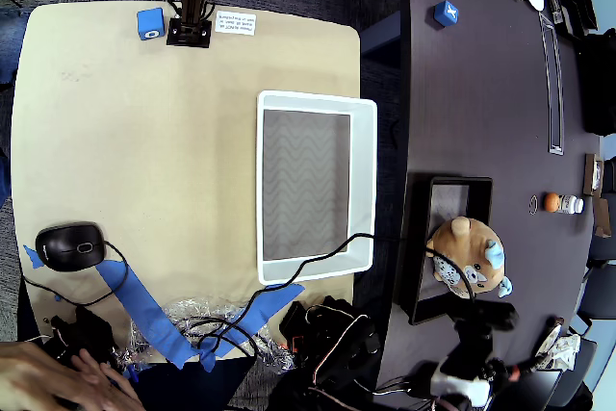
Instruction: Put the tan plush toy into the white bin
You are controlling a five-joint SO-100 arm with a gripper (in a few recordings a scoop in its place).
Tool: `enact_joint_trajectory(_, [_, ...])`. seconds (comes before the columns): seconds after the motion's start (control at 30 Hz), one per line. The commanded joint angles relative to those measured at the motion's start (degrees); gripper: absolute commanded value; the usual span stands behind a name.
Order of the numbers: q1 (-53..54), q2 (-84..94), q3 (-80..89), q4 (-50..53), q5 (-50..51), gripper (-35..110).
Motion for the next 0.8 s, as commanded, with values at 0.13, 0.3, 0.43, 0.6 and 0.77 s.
enact_joint_trajectory(0.13, [5.4, -1.1, 2.0, 0.4, -0.7, 64])
enact_joint_trajectory(0.3, [7.4, -4.8, 2.0, 0.4, -0.8, 64])
enact_joint_trajectory(0.43, [7.5, -10.9, 1.3, 0.4, -0.8, 64])
enact_joint_trajectory(0.6, [7.5, -16.5, -1.8, 0.4, -1.2, 64])
enact_joint_trajectory(0.77, [7.3, -23.6, -8.6, 0.5, -1.3, 64])
